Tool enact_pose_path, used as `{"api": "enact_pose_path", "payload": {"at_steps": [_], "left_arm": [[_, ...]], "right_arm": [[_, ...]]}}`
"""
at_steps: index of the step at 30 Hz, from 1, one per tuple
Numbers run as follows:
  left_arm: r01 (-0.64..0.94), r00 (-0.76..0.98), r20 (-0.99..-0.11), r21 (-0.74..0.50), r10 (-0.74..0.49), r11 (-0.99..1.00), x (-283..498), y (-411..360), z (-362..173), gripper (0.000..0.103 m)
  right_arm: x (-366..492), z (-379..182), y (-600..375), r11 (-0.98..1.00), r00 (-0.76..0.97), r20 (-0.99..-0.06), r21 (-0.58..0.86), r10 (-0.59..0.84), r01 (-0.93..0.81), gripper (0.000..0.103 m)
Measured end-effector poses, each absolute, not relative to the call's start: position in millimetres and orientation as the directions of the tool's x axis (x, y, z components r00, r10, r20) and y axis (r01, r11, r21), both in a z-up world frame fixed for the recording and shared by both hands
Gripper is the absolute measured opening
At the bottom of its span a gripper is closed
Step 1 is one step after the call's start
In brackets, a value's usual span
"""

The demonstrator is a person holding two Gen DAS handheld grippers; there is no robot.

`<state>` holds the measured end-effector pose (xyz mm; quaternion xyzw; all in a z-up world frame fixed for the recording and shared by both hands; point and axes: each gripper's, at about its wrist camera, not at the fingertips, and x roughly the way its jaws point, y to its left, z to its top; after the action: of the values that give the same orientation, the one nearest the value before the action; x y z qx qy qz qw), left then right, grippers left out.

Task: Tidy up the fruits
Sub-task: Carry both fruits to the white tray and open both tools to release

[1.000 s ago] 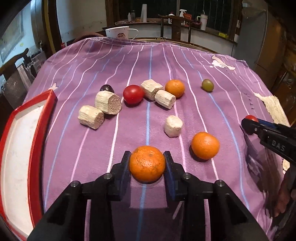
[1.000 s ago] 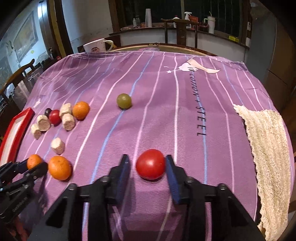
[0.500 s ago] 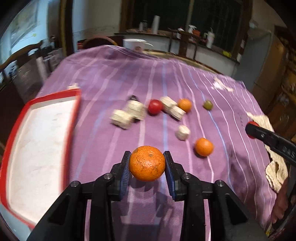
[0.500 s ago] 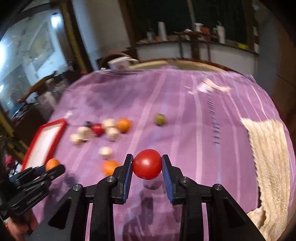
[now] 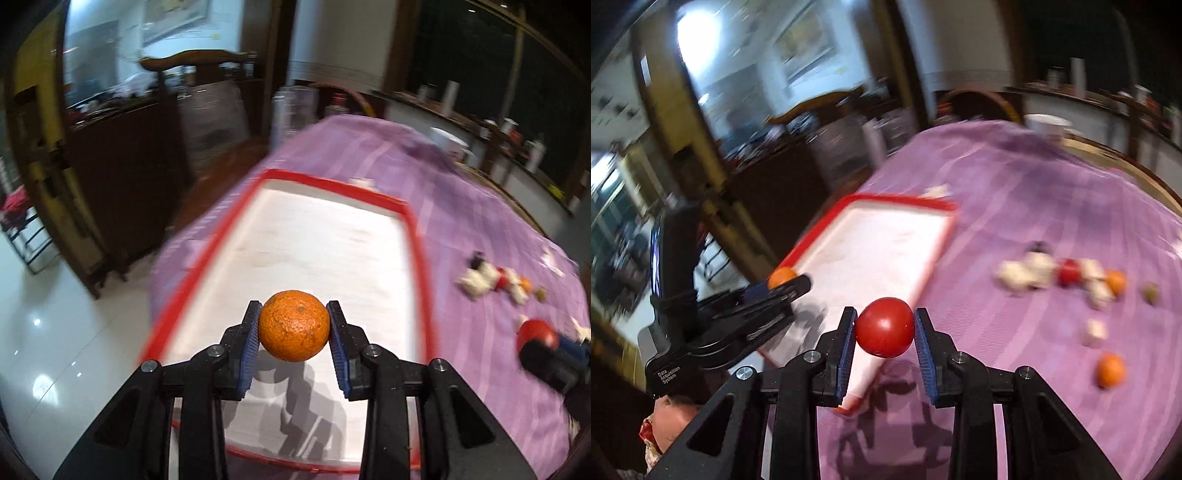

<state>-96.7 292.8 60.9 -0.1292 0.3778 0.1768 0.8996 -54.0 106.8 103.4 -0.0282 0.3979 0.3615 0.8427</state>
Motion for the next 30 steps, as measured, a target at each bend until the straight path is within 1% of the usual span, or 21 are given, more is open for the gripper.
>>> {"api": "enact_pose_path", "payload": {"at_steps": [2,6,12,13,14,17,19,27,30], "left_arm": [[-0.448,0.634,-0.732,-0.082,0.252,0.890,-98.6,307.4,53.9,0.034],[-0.472,0.615,-0.744,-0.082,0.261,0.878,-103.1,326.1,42.5,0.034],[-0.483,0.609,-0.753,-0.102,0.250,0.870,-106.7,337.1,34.6,0.035],[-0.482,0.613,-0.749,-0.103,0.251,0.870,-107.0,337.0,35.2,0.040],[-0.481,0.619,-0.743,-0.103,0.254,0.871,-107.0,336.3,36.1,0.049],[-0.481,0.640,-0.721,-0.105,0.266,0.870,-110.1,334.7,42.4,0.060],[-0.486,0.646,-0.710,-0.101,0.280,0.868,-112.3,334.4,45.8,0.063],[-0.484,0.661,-0.693,-0.099,0.289,0.870,-117.5,325.9,56.4,0.065],[-0.477,0.666,-0.688,-0.094,0.290,0.874,-119.4,318.7,60.3,0.067]], "right_arm": [[-54.9,87.8,137.0,0.715,0.383,-0.716,0.229,0.583,-0.661,0.034],[-56.0,61.5,171.3,0.705,0.331,-0.761,0.224,0.558,-0.673,0.034],[-60.2,41.4,183.8,0.716,0.314,-0.796,0.203,0.518,-0.668,0.035],[-60.9,39.7,186.2,0.719,0.317,-0.798,0.197,0.512,-0.666,0.035],[-60.9,38.2,185.1,0.721,0.317,-0.802,0.192,0.507,-0.666,0.035],[-62.3,34.2,188.2,0.718,0.306,-0.811,0.188,0.499,-0.670,0.035],[-66.7,35.3,188.4,0.715,0.310,-0.809,0.183,0.500,-0.675,0.035],[-78.5,56.4,169.8,0.721,0.394,-0.759,0.139,0.518,-0.679,0.036],[-77.6,62.6,159.3,0.728,0.405,-0.745,0.155,0.530,-0.668,0.036]]}}
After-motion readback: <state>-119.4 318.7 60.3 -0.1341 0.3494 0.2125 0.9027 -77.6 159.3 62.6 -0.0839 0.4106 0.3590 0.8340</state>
